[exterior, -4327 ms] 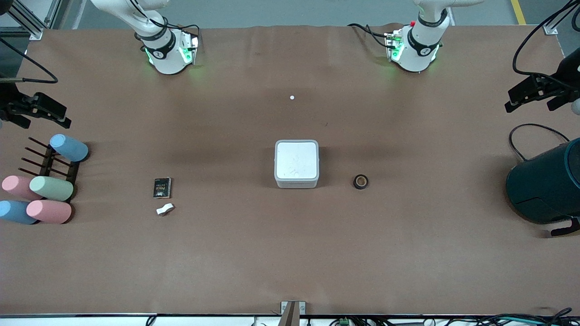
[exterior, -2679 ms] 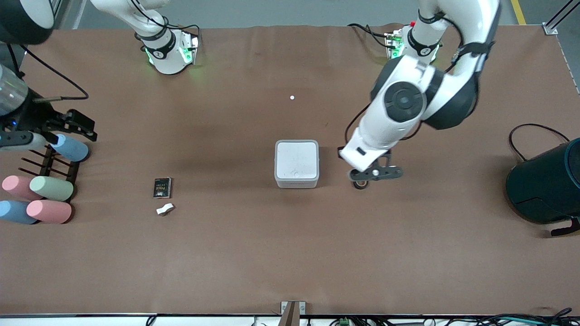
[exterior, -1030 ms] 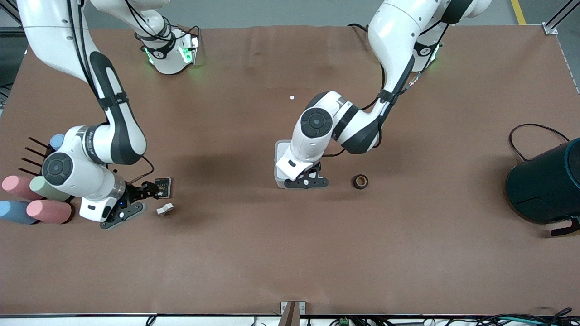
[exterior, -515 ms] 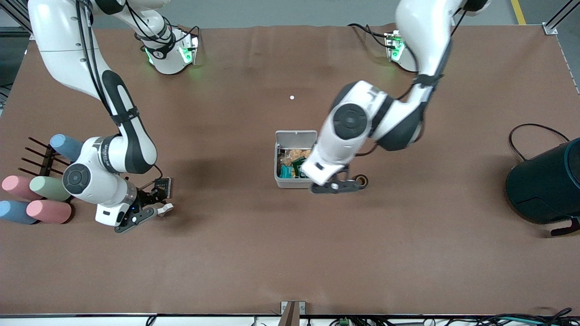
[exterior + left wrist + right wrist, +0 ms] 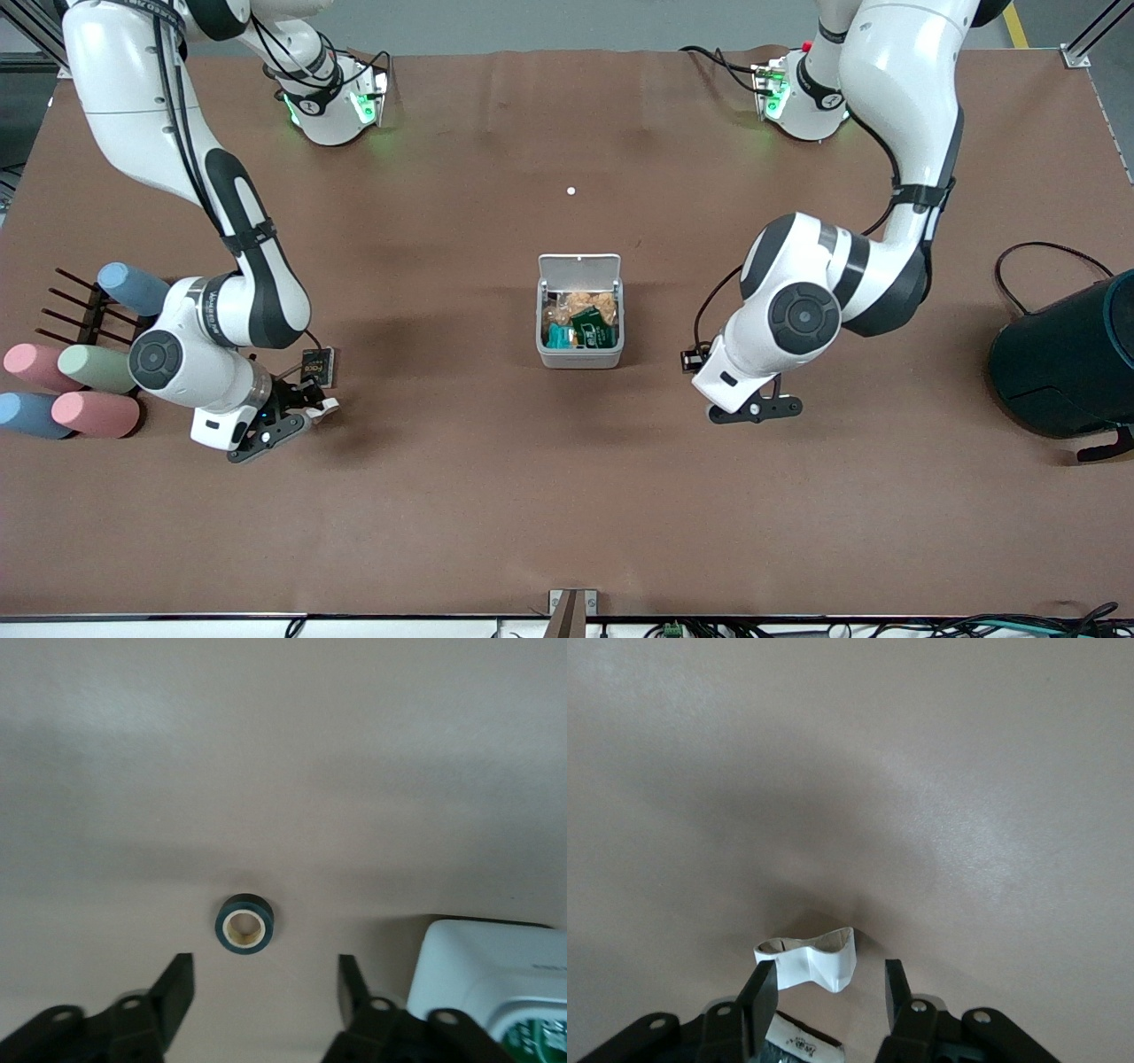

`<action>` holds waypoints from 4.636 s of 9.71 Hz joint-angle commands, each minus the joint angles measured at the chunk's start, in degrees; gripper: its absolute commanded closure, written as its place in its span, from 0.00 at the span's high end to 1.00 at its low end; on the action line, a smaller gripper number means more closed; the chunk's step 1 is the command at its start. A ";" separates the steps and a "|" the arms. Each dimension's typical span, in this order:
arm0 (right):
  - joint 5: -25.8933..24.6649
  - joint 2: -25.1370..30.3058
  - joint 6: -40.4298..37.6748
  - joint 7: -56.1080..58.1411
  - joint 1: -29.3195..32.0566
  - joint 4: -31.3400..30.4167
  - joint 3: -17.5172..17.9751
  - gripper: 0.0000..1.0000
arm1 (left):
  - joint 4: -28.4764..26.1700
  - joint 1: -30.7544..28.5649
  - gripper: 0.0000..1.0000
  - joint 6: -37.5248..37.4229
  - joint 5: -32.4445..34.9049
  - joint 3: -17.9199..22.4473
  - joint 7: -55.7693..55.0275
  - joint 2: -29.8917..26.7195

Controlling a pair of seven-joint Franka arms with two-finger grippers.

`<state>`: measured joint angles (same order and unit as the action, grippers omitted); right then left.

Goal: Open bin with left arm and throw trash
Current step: 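Grasp the white paper scrap with the right gripper while the left gripper withdraws, then carry the paper toward the bin while the left gripper grasps the tape roll, then open the right gripper over the bin to drop the paper, then carry the tape roll over the bin while the right gripper reaches the packet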

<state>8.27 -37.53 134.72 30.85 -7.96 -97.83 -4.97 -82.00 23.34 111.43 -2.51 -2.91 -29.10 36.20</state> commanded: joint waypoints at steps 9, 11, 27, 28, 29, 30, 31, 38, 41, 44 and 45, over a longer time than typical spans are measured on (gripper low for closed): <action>1.66 -1.76 1.07 -0.35 -0.04 0.71 0.23 0.26 | -22.33 1.71 0.99 22.87 3.83 -0.34 -3.33 -0.69; 1.66 -1.76 1.25 -0.44 -0.04 0.62 0.23 0.16 | -23.12 1.36 0.97 23.22 6.01 -0.34 -3.33 -0.69; 27.94 4.39 -17.23 -38.00 -14.16 9.32 1.11 0.00 | -5.81 -3.21 0.02 -5.59 6.73 -0.69 8.71 -14.19; 27.94 4.83 -14.86 -44.32 -17.76 9.32 1.11 0.00 | -5.28 -3.12 0.02 -7.17 5.60 -0.78 8.62 -15.01; 27.85 4.83 -13.01 -49.52 -20.58 9.41 1.11 0.00 | -5.11 -3.47 0.02 -7.36 5.06 -0.43 8.88 -13.97; 27.85 4.92 -12.90 -52.35 -22.61 9.41 1.11 0.00 | -4.76 -5.04 0.02 -7.11 3.75 -0.52 8.71 -11.96; 27.85 4.83 -12.82 -54.30 -24.71 9.41 1.11 0.00 | -2.66 -5.32 0.02 -7.10 1.74 -0.52 8.36 -10.98; 26.88 4.39 -9.04 -60.56 -30.28 9.14 0.50 0.89 | -2.47 -4.09 0.01 -7.01 -2.32 -0.69 4.50 -9.57; 14.04 5.01 -14.72 -58.46 -27.99 9.14 -1.96 0.92 | -1.25 -0.24 0.01 -5.62 -3.99 -0.78 -2.69 -7.38; 1.24 5.18 -20.36 -56.07 -22.12 8.53 -2.23 0.96 | 5.33 6.00 0.02 -3.77 -3.91 -0.69 -14.55 -1.76; 0.78 5.10 -19.76 -56.42 -19.66 7.48 -3.36 0.99 | 6.05 7.67 0.04 -1.67 -3.91 -0.69 -16.93 -0.52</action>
<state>10.97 -34.02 115.07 -26.08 -30.86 -87.74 -8.23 -79.88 29.44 108.90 -5.98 -3.92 -43.14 32.63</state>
